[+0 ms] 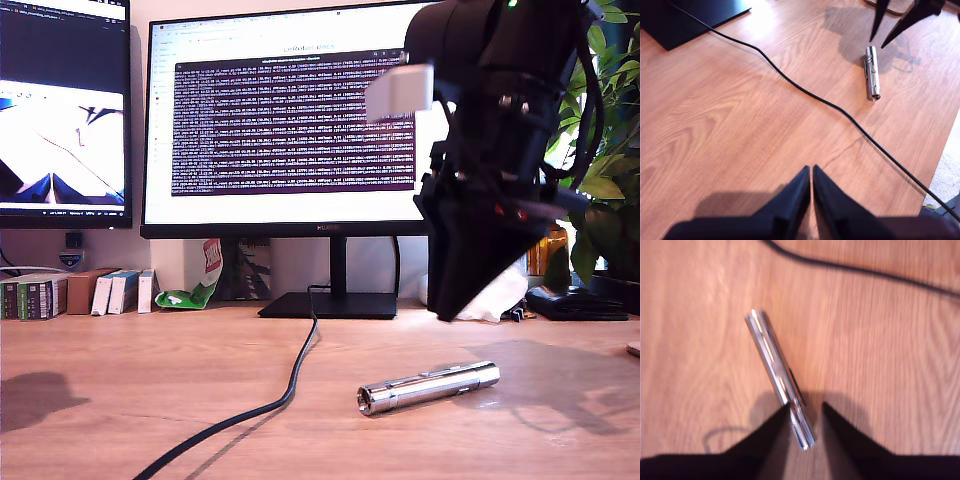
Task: Pick the metallic laser pointer with your right arm, pass it to your left arm, then place it down to the left side of the table
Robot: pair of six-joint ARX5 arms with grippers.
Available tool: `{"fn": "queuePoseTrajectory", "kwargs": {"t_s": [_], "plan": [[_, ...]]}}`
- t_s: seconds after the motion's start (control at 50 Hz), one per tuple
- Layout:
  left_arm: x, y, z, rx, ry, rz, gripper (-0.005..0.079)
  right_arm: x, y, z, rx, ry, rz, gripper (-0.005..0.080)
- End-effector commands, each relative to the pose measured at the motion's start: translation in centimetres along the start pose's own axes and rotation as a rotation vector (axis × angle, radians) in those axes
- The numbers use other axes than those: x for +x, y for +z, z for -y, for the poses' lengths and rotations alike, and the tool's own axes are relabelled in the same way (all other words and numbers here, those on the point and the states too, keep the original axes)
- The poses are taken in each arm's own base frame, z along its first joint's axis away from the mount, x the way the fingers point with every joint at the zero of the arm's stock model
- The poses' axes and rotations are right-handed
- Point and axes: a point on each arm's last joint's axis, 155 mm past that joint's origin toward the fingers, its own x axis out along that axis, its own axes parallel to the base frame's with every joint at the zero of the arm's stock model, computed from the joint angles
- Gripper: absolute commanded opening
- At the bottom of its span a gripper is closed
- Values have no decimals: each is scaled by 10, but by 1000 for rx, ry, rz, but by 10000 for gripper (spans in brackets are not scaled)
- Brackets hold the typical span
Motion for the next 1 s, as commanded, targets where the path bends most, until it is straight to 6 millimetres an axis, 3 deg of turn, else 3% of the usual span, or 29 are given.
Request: {"fn": "queuePoseTrajectory", "kwargs": {"t_s": [0.0,0.24,0.78,0.84,0.94,0.98], "plan": [[-1,3,1,8,-2,6,-19,12,-2,-7,3,42,-18,256],[-1,2,1,4,-3,4,-19,20,0,-7,51,52,-19,305],[-1,-2,4,-11,-12,-10,-19,41,-3,-20,63,132,-21,300],[-1,-1,4,-11,-13,-10,-19,41,-2,-21,64,137,-19,250],[-1,1,6,-15,-25,0,-19,40,3,-24,68,155,10,-3],[-1,3,8,-22,-37,13,-18,40,5,-25,68,159,21,-3]]}}
